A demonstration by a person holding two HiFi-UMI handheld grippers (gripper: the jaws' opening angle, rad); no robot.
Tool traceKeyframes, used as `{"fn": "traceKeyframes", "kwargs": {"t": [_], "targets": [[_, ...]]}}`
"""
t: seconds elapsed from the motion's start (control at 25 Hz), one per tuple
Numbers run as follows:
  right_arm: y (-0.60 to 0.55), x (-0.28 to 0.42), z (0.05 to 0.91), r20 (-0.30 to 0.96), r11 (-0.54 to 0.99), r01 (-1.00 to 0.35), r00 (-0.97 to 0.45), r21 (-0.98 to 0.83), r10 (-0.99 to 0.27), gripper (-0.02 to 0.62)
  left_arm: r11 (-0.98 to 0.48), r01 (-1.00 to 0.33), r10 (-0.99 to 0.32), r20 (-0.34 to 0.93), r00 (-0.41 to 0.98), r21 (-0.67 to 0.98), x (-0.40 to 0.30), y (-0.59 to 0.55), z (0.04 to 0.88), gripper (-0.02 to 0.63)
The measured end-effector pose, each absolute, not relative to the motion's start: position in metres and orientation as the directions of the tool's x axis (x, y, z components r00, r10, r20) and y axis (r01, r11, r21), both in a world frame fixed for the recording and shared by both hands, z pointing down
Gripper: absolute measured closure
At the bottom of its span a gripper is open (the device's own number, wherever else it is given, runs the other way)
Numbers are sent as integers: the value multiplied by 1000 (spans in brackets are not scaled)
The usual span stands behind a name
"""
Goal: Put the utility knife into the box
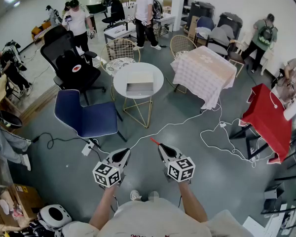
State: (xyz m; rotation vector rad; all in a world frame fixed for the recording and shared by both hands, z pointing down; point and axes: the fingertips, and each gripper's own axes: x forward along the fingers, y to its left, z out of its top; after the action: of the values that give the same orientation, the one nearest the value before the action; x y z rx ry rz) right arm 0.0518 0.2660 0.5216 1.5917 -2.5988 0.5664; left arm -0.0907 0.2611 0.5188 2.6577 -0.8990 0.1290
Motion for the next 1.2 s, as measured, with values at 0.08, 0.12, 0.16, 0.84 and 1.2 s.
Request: {"fn": "traceKeyframes", "kwargs": {"t": [0.08,0.12,0.16,0.84,1.2], "targets": [[263,51,521,225,408,-868,-474,-284,-851,569,-747,-604,-574,189,797,277,-90,257,518,595],[262,51,522,226,409,-867,-475,-284,-850,569,-748,-604,-573,190,797,277,-90,256,518,595],[261,52,522,228,410,-867,-476,-284,-850,569,-748,-603,-572,191,798,278,-89,256,518,597],[256,79,525,200,430,-840,-508,-331,-838,569,-731,-623,-588,205,782,279,-63,254,525,595],[264,98,538,213,436,-835,-518,-335,-829,569,-717,-635,-595,221,772,287,-49,266,538,595]]}}
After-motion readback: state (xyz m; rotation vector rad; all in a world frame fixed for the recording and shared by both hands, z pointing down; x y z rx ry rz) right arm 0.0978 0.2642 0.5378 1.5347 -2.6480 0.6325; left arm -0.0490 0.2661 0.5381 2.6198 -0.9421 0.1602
